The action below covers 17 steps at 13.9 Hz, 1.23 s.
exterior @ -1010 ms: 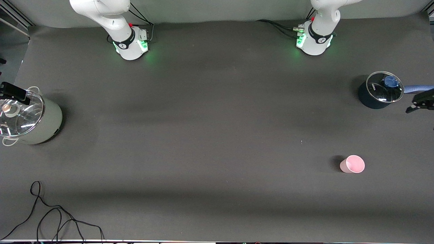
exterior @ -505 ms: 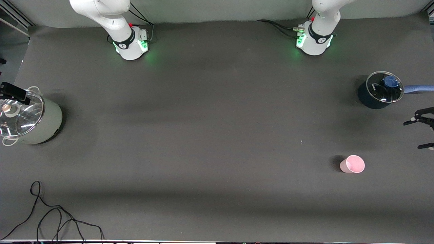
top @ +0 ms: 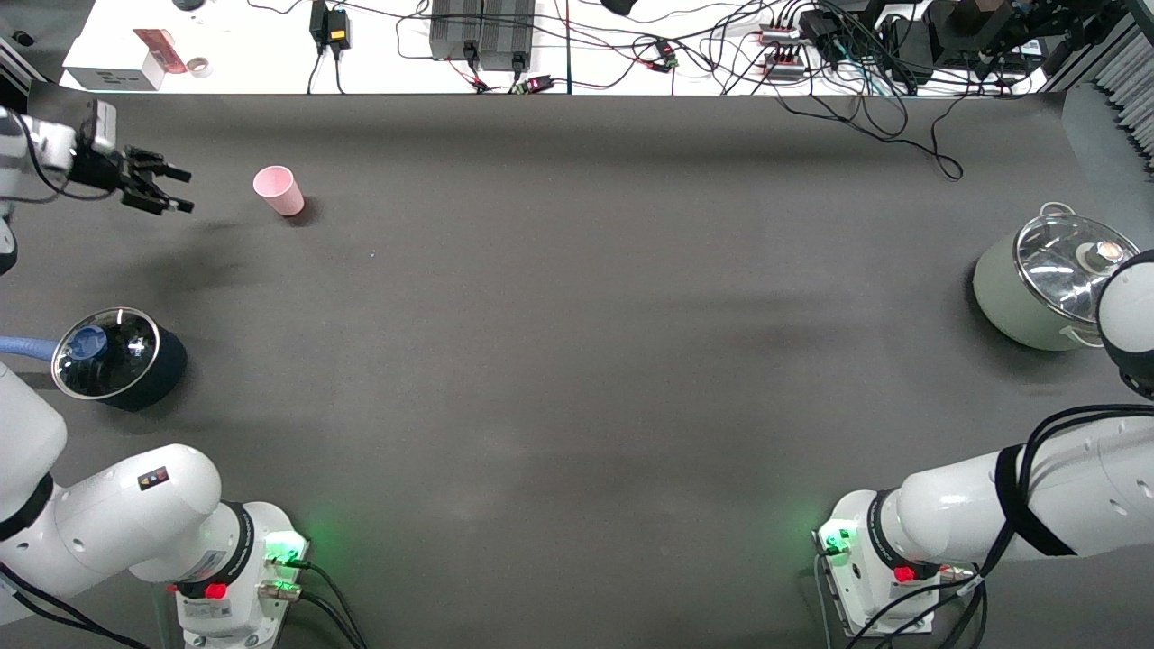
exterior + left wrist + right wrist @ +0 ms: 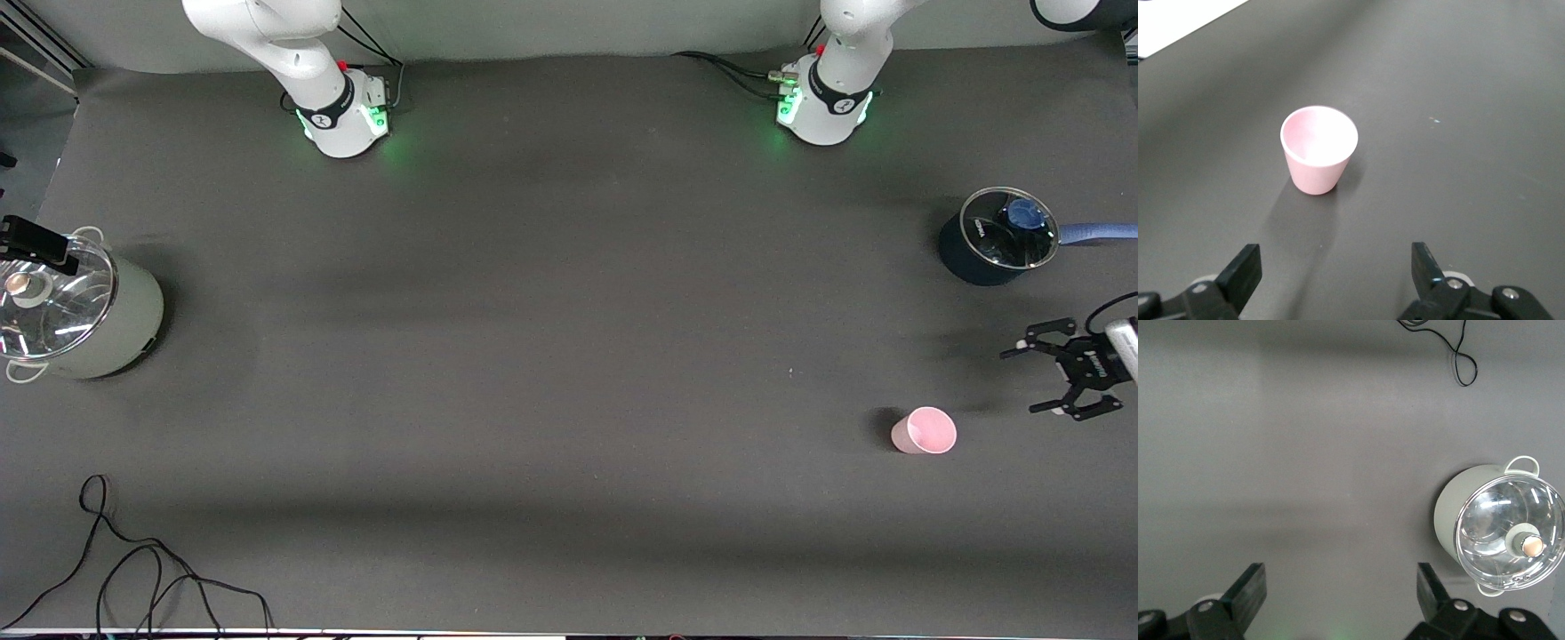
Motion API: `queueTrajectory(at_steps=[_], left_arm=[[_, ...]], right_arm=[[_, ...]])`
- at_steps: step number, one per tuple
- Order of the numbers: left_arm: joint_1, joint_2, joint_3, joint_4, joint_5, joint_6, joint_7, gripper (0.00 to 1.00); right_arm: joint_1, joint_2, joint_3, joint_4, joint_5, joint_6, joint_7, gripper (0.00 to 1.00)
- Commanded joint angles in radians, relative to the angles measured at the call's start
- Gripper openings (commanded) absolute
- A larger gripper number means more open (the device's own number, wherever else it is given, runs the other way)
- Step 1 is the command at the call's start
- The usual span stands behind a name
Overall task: Transfer pink cup from left to right arm
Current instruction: 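Move the left gripper down toward the pink cup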
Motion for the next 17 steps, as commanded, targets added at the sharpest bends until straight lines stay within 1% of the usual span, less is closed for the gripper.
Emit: queueTrajectory(at_steps=[1, 4, 6, 8, 11, 13, 17], left_arm=[[0.013, -0.015, -0.009, -0.119, -0.125, 0.074, 0.122, 1.0], [0.029, 0.025, -0.009, -0.163, -0.214, 0.078, 0.202, 1.0], [0.029, 0.061, -0.009, -0.183, -0.31, 0.076, 0.315, 1.0], [0.032, 0.097, -0.01, -0.183, -0.389, 0.071, 0.407, 1.0], [0.027, 0.13, -0.022, -0.18, -0.453, 0.07, 0.44, 1.0], [0.03, 0.16, -0.041, -0.167, -0.475, 0.068, 0.446, 1.0], [0.045, 0.191, -0.055, -0.159, -0.556, 0.052, 0.558, 1.0]], right_arm=[[-0.004, 0.005, -0.004, 0.007, 0.008, -0.005, -0.011, 1.0], [-0.004, 0.005, -0.006, 0.007, 0.008, -0.004, -0.019, 1.0], [-0.007, 0.006, -0.007, 0.007, 0.01, -0.005, -0.035, 1.0], [-0.007, 0.006, -0.007, 0.008, 0.01, -0.005, -0.049, 1.0], [-0.002, 0.006, -0.015, 0.007, 0.01, -0.005, -0.048, 1.0], [-0.002, 0.005, -0.016, 0.007, 0.01, -0.005, -0.048, 1.0], [-0.002, 0.006, -0.018, 0.007, 0.01, -0.005, -0.048, 1.0]])
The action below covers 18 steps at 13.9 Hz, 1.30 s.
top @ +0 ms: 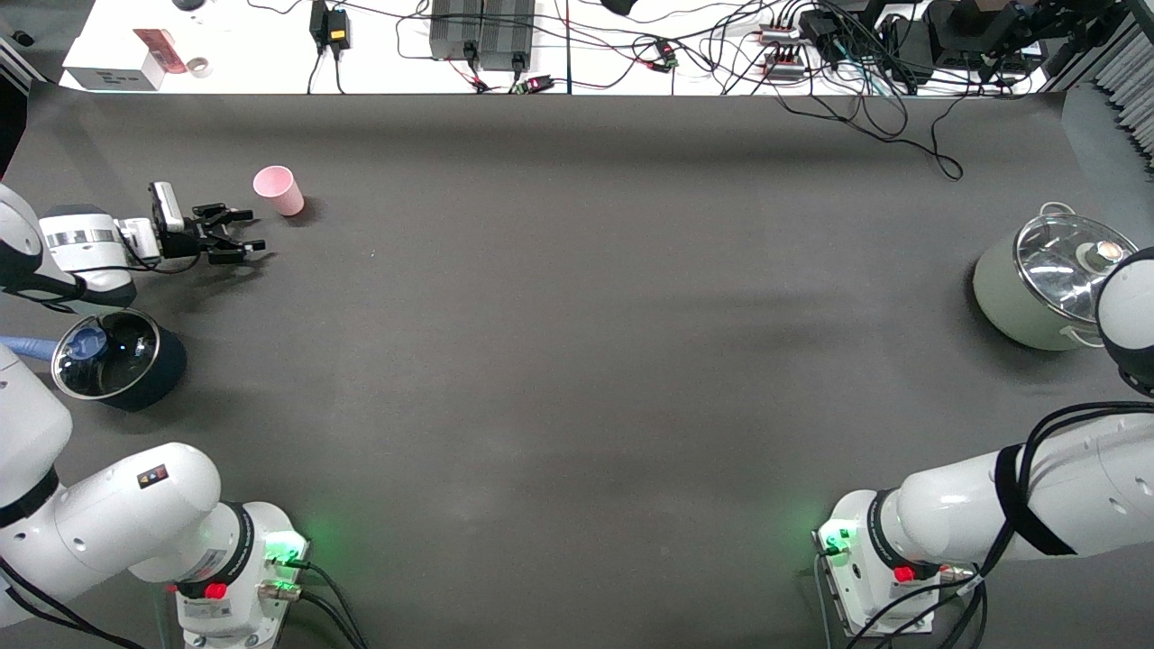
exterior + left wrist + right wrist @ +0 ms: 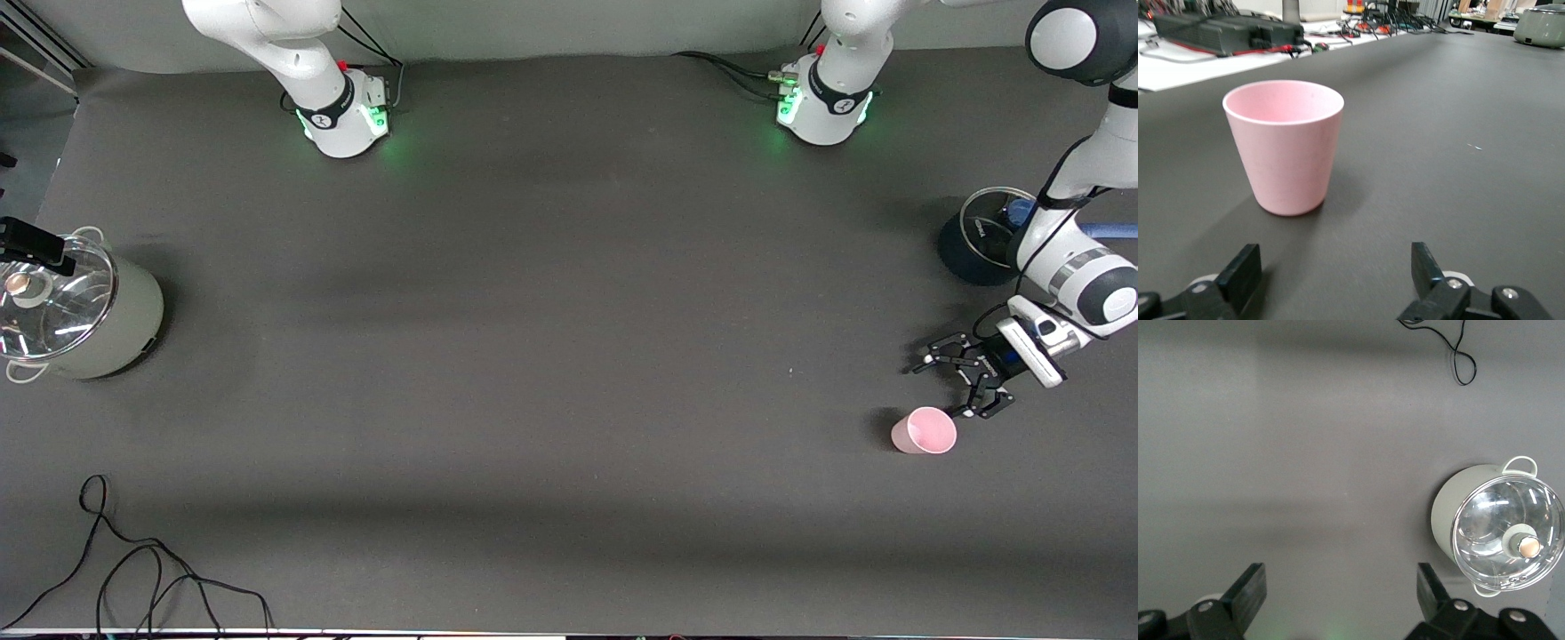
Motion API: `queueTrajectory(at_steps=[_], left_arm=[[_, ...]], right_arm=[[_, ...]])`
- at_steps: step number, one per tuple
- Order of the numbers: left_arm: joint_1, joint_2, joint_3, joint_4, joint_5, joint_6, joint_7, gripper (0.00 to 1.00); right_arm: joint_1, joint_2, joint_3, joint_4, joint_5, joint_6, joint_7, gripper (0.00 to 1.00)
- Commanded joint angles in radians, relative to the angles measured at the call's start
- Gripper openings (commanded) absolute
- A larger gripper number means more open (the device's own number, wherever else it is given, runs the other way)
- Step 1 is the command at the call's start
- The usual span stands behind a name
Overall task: Transfer pink cup from left to right arm
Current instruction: 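Move the left gripper down toward the pink cup, then lower the open left gripper around the pink cup and close it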
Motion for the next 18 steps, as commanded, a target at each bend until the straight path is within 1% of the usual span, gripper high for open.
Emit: queueTrajectory(at_steps=[1, 4, 6, 10, 18], left_arm=[[0.035, 0.032, -0.013, 0.025, -0.049, -0.027, 0.07, 1.0], [0.052, 0.085, -0.013, 0.083, -0.07, -0.072, 0.068, 1.0], [0.052, 0.102, -0.016, 0.085, -0.099, -0.096, 0.07, 1.0], [0.051, 0.107, -0.052, 0.083, -0.139, -0.096, 0.068, 1.0], [0.039, 0.106, -0.057, 0.088, -0.15, -0.084, 0.06, 1.0]], right_arm=[[-0.002, 0.001, -0.005, 0.008, 0.01, -0.005, -0.026, 1.0], [-0.002, 0.001, -0.006, 0.008, 0.01, -0.005, -0.026, 1.0], [-0.002, 0.001, -0.005, 0.008, 0.01, -0.005, -0.028, 1.0], [-0.002, 0.001, -0.005, 0.008, 0.01, -0.005, -0.026, 1.0], [-0.002, 0.001, -0.006, 0.008, 0.01, -0.005, -0.026, 1.0]])
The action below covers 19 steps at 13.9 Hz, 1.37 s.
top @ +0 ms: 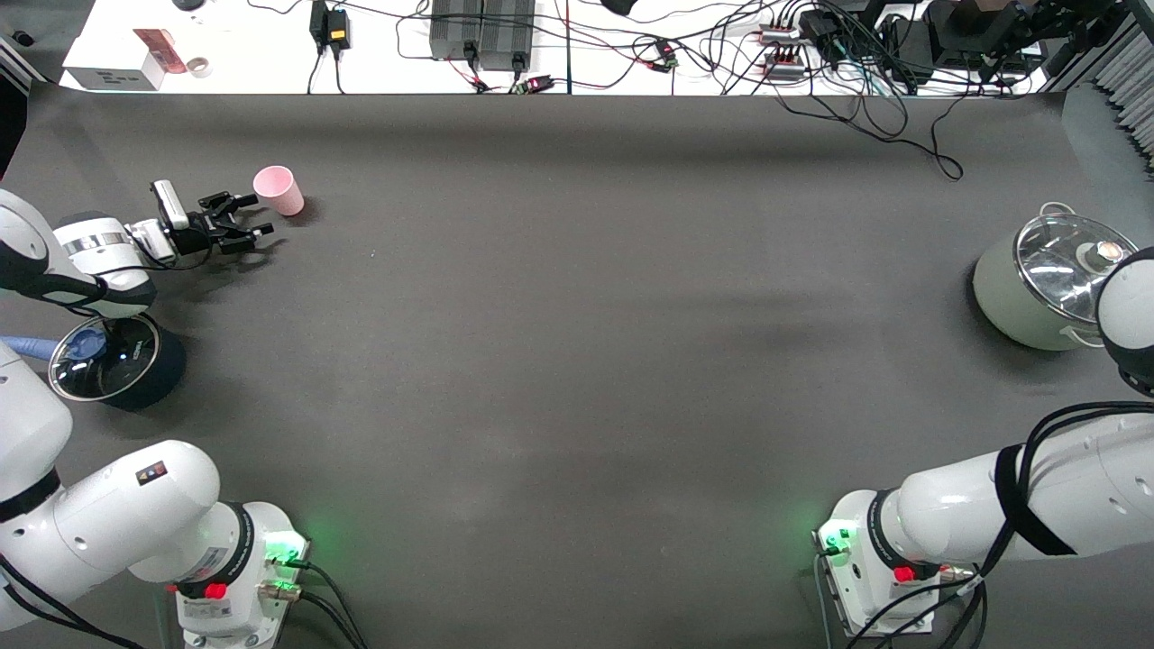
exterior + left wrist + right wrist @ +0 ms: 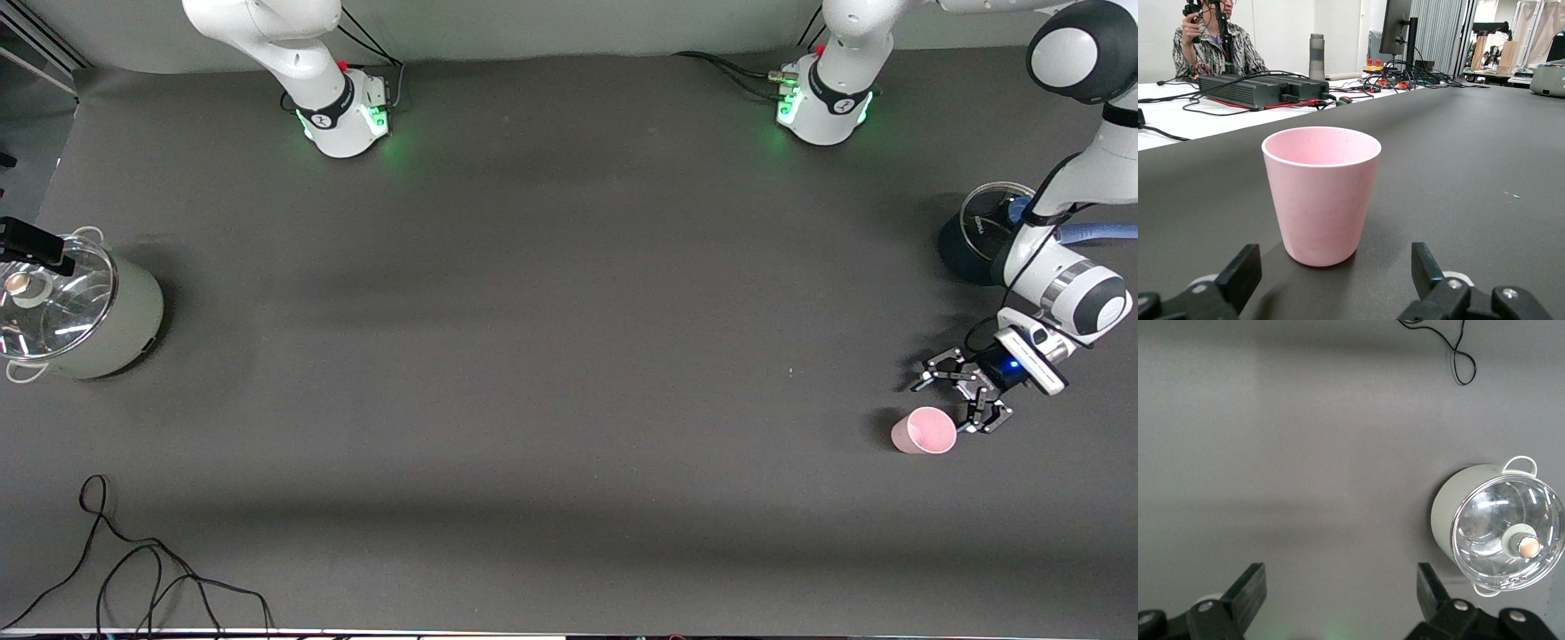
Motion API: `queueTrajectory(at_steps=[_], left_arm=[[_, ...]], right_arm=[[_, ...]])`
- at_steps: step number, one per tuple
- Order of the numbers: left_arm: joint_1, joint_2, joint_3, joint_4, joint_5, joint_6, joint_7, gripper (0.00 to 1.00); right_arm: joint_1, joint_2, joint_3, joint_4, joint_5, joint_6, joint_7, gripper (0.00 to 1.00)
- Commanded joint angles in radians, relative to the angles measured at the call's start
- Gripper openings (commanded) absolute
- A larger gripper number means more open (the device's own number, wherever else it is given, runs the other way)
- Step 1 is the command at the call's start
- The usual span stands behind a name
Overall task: Transfer pink cup from left to right arm
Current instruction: 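Lower the open left gripper around the pink cup and close it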
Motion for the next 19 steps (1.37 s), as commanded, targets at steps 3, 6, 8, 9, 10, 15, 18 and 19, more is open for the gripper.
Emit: queueTrajectory(at_steps=[3, 6, 8, 9, 10, 15, 18, 19], left_arm=[[-0.013, 0.024, -0.018, 0.023, -0.057, 0.012, 0.016, 1.0], [-0.013, 0.026, -0.023, 0.049, -0.057, 0.029, 0.014, 1.0], [-0.014, 0.029, -0.023, 0.07, -0.055, 0.046, 0.016, 1.0], [-0.017, 0.036, -0.023, 0.082, -0.054, 0.046, 0.019, 1.0], [-0.019, 0.049, -0.023, 0.092, -0.055, 0.046, 0.025, 1.0], [-0.028, 0.061, -0.023, 0.099, -0.051, 0.046, 0.083, 1.0], [-0.045, 0.059, -0.021, 0.106, -0.049, 0.047, 0.126, 1.0], [-0.048, 0.059, -0.021, 0.106, -0.048, 0.05, 0.128, 1.0]], right_arm=[[-0.002, 0.001, -0.005, 0.008, 0.01, -0.005, -0.027, 1.0], [0.0, 0.001, -0.005, 0.008, 0.01, -0.005, -0.026, 1.0], [0.0, 0.001, -0.005, 0.006, 0.01, -0.005, -0.027, 1.0], [0.0, -0.001, -0.005, 0.006, 0.01, -0.005, -0.027, 1.0], [0.0, -0.001, -0.005, 0.006, 0.01, -0.005, -0.027, 1.0], [0.006, -0.006, -0.005, 0.006, 0.01, -0.023, -0.026, 1.0], [0.007, -0.004, -0.004, 0.006, 0.011, -0.023, -0.023, 1.0], [0.007, -0.004, -0.005, 0.008, 0.03, -0.023, -0.021, 1.0]])
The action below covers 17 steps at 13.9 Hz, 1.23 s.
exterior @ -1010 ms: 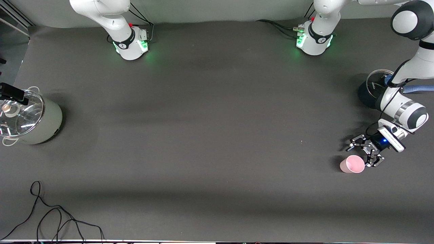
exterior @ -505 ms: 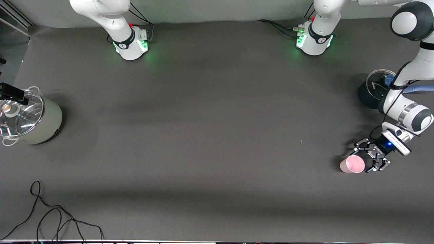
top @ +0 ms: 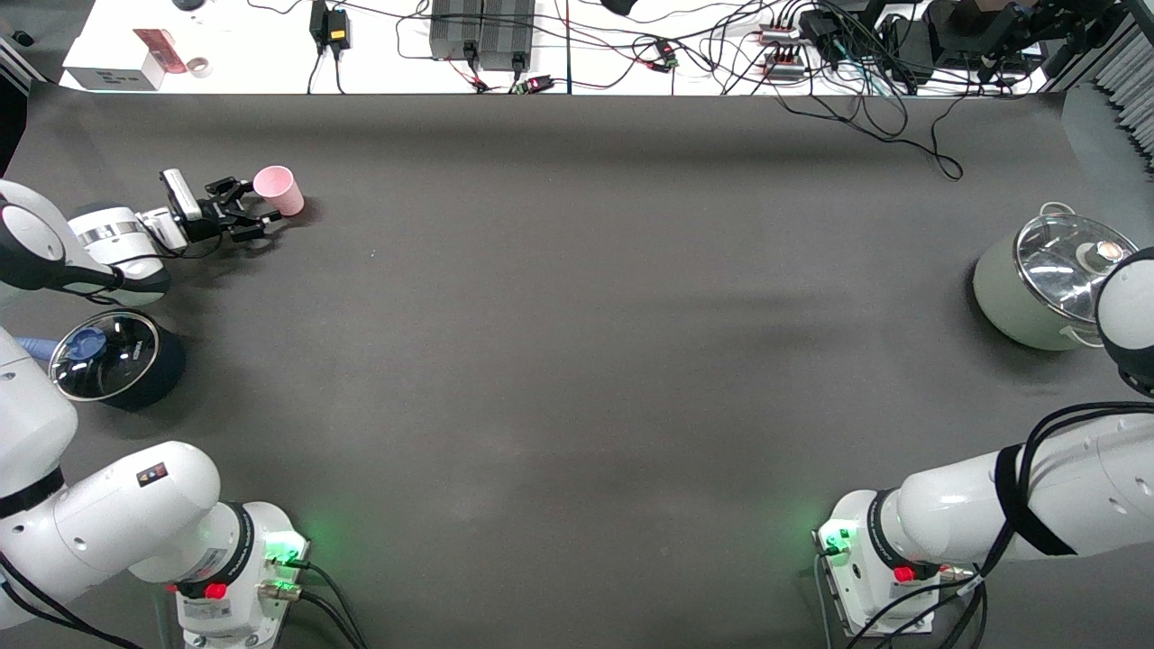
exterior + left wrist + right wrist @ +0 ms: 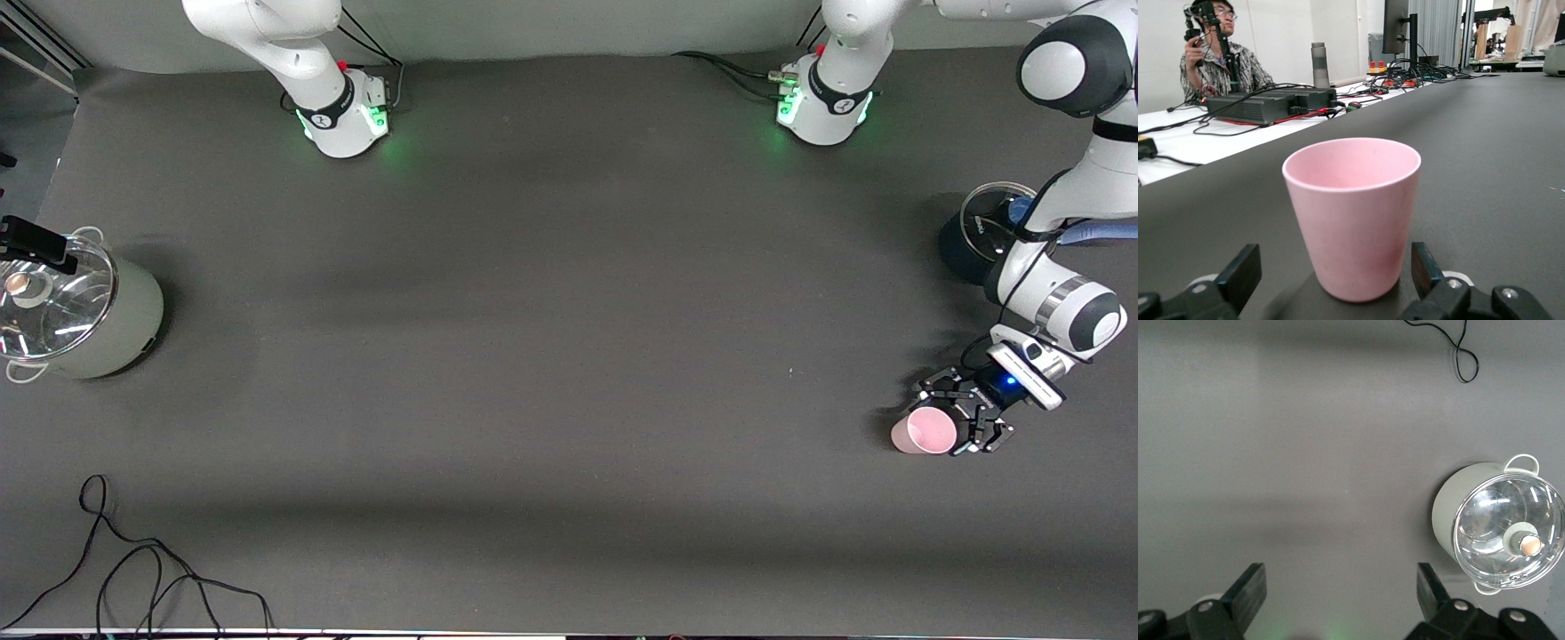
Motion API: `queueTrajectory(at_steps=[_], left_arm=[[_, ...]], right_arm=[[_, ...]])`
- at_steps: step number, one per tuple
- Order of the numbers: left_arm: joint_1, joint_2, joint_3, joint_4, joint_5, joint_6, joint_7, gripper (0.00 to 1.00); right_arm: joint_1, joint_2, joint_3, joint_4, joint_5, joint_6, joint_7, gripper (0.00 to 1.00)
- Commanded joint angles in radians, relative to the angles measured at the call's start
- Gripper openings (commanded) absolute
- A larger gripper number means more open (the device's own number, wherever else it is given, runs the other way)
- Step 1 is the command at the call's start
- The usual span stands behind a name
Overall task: Transfer pink cup from left to right arm
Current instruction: 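Lower the open left gripper around the pink cup and close it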
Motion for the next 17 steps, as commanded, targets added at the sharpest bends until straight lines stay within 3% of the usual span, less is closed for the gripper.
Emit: queueTrajectory(at_steps=[1, 10, 15, 16, 17], left_arm=[[-0.029, 0.007, 0.004, 0.015, -0.006, 0.029, 0.043, 1.0], [-0.054, 0.009, 0.004, 0.009, 0.001, 0.077, 0.046, 0.99], [-0.074, 0.01, 0.004, 0.007, 0.0, 0.079, 0.015, 0.57], [-0.074, 0.01, 0.004, 0.007, 0.0, 0.079, 0.003, 0.51], [-0.072, 0.009, 0.004, 0.007, 0.0, 0.079, 0.001, 0.51]], right_arm=[[0.002, -0.004, -0.006, 0.006, 0.038, -0.014, -0.023, 1.0], [-0.005, -0.006, -0.018, 0.006, 0.041, -0.02, -0.027, 1.0], [-0.003, -0.009, -0.018, 0.006, 0.041, -0.04, -0.03, 1.0], [-0.003, -0.01, -0.019, 0.006, 0.041, -0.041, -0.03, 1.0], [-0.005, -0.009, -0.021, 0.006, 0.041, -0.043, -0.03, 1.0]])
